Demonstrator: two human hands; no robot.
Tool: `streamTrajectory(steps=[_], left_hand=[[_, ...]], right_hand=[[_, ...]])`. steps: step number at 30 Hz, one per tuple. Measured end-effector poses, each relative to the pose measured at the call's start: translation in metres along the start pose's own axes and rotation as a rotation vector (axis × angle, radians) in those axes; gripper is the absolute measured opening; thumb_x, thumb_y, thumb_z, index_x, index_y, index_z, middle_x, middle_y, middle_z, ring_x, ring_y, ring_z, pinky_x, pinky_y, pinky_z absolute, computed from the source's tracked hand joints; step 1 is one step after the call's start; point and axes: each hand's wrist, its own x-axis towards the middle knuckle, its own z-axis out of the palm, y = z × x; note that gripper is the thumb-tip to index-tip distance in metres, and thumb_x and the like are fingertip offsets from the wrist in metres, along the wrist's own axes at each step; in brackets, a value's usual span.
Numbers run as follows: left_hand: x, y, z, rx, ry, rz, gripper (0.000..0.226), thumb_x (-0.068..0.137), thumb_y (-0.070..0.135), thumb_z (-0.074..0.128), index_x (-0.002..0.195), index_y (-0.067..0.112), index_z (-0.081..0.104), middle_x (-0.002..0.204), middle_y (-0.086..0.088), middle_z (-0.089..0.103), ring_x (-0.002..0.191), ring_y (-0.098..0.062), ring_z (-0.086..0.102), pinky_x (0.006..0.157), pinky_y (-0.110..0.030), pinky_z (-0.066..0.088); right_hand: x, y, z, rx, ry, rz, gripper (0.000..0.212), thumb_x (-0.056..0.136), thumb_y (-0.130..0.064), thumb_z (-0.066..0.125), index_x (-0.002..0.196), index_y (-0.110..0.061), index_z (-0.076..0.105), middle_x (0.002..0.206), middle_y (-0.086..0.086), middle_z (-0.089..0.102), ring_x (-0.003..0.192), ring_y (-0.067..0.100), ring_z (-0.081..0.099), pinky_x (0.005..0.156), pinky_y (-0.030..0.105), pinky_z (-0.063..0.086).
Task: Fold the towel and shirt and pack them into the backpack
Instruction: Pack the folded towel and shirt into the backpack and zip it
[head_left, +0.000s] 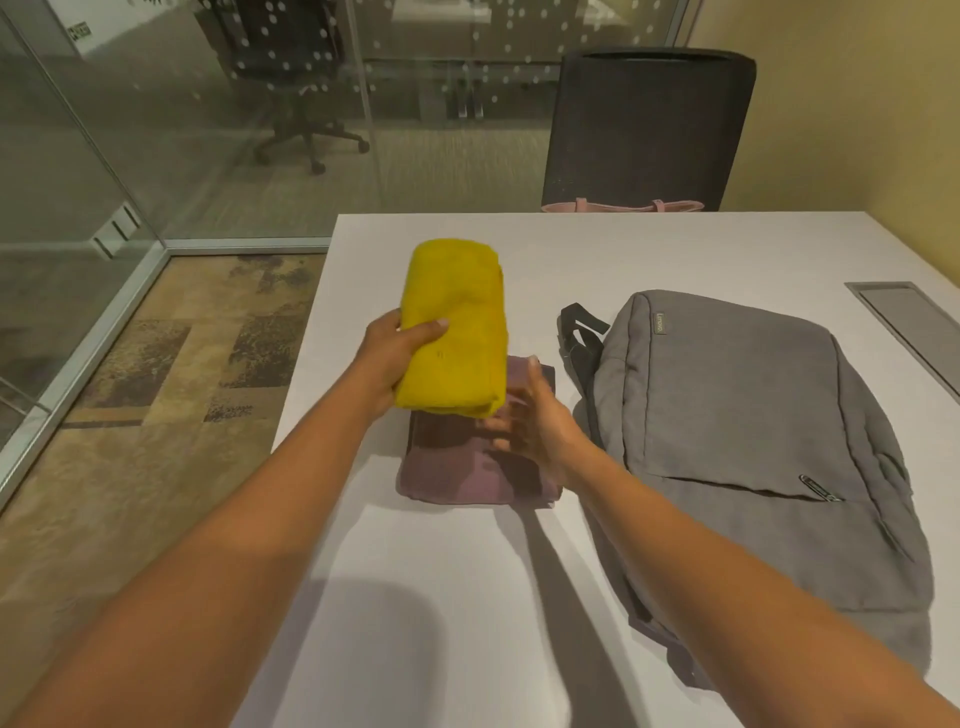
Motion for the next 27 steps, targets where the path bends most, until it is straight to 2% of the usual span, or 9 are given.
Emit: streamTrajectory(steps=[3, 6, 10, 14, 17, 20, 22, 25, 27], left_hand=[[-0.009, -0.031, 0.014, 0.088, 0.063, -0.069, 0.053, 0.081, 0.019, 0.069, 0.127, 0.003, 0.048, 0.128, -0.017, 0.057, 0.109, -0.032, 0.058, 0.095, -0.047, 0.048], [-0.020, -0.064, 0.020, 0.263, 0.137, -0.135, 0.059, 0.079, 0.029, 0.071, 0.128, 0.005, 0.050, 0.129, -0.016, 0.056, 0.113, -0.034, 0.055, 0.095, -0.042, 0.047], [-0.026, -0.083, 0.017, 0.631, 0.177, -0.064, 0.058, 0.081, 0.039, 0.067, 0.124, 0.003, 0.053, 0.124, -0.018, 0.058, 0.113, -0.034, 0.054, 0.086, -0.035, 0.043], [-0.022, -0.087, 0.007, 0.637, 0.222, 0.002, 0.060, 0.079, 0.050, 0.064, 0.119, 0.006, 0.059, 0.120, -0.021, 0.057, 0.114, -0.035, 0.050, 0.094, -0.040, 0.041], [-0.019, -0.089, 0.007, 0.672, 0.230, 0.055, 0.053, 0.081, 0.038, 0.066, 0.125, 0.010, 0.055, 0.124, -0.020, 0.053, 0.119, -0.035, 0.044, 0.098, -0.040, 0.037], [-0.017, -0.090, 0.009, 0.650, 0.227, 0.140, 0.049, 0.079, 0.030, 0.071, 0.121, 0.011, 0.058, 0.124, -0.018, 0.053, 0.118, -0.034, 0.044, 0.096, -0.039, 0.038], [-0.016, -0.092, 0.008, 0.630, 0.228, 0.158, 0.048, 0.076, 0.028, 0.074, 0.119, 0.011, 0.059, 0.125, -0.016, 0.052, 0.120, -0.033, 0.043, 0.096, -0.038, 0.038], [-0.014, -0.096, 0.007, 0.628, 0.230, 0.087, 0.058, 0.073, 0.034, 0.076, 0.123, 0.016, 0.054, 0.132, -0.014, 0.046, 0.125, -0.031, 0.039, 0.100, -0.039, 0.036], [-0.010, -0.098, 0.007, 0.623, 0.242, -0.028, 0.078, 0.069, 0.042, 0.077, 0.134, 0.016, 0.042, 0.140, -0.014, 0.038, 0.131, -0.032, 0.034, 0.106, -0.044, 0.034]], right_hand=[[0.001, -0.011, -0.009, 0.203, 0.012, -0.061, 0.059, 0.089, -0.065, 0.023, 0.110, -0.022, 0.058, 0.119, 0.018, 0.062, 0.117, 0.041, 0.053, 0.103, 0.058, 0.037], [0.003, -0.001, -0.015, 0.027, 0.102, -0.055, 0.044, 0.089, -0.052, 0.047, 0.114, -0.017, 0.056, 0.098, 0.007, 0.068, 0.087, 0.022, 0.065, 0.083, 0.042, 0.050], [0.009, 0.024, -0.021, -0.180, 0.297, 0.008, 0.045, 0.084, -0.019, 0.067, 0.123, -0.007, 0.049, 0.124, 0.013, 0.056, 0.112, 0.030, 0.055, 0.096, 0.045, 0.047], [0.013, 0.026, -0.020, -0.236, 0.333, -0.028, 0.030, 0.084, -0.030, 0.067, 0.105, -0.010, 0.056, 0.114, 0.017, 0.062, 0.107, 0.033, 0.058, 0.093, 0.047, 0.050], [0.013, 0.017, -0.015, -0.284, 0.267, -0.036, 0.045, 0.081, -0.045, 0.065, 0.107, -0.008, 0.059, 0.113, 0.013, 0.063, 0.106, 0.030, 0.059, 0.091, 0.042, 0.051], [0.014, 0.018, -0.009, -0.412, 0.281, -0.189, 0.045, 0.079, -0.032, 0.072, 0.113, -0.004, 0.060, 0.110, 0.013, 0.065, 0.101, 0.026, 0.061, 0.084, 0.036, 0.051], [0.011, 0.023, -0.007, -0.490, 0.327, -0.283, 0.040, 0.080, -0.026, 0.072, 0.110, -0.003, 0.060, 0.106, 0.017, 0.066, 0.096, 0.029, 0.062, 0.084, 0.041, 0.052], [0.012, 0.034, -0.011, -0.581, 0.394, -0.259, 0.042, 0.079, -0.029, 0.072, 0.110, -0.006, 0.056, 0.103, 0.014, 0.064, 0.096, 0.029, 0.060, 0.085, 0.047, 0.051], [0.014, 0.034, -0.015, -0.644, 0.471, -0.249, 0.047, 0.075, -0.031, 0.075, 0.108, -0.008, 0.052, 0.101, 0.010, 0.057, 0.100, 0.027, 0.055, 0.086, 0.044, 0.049]])
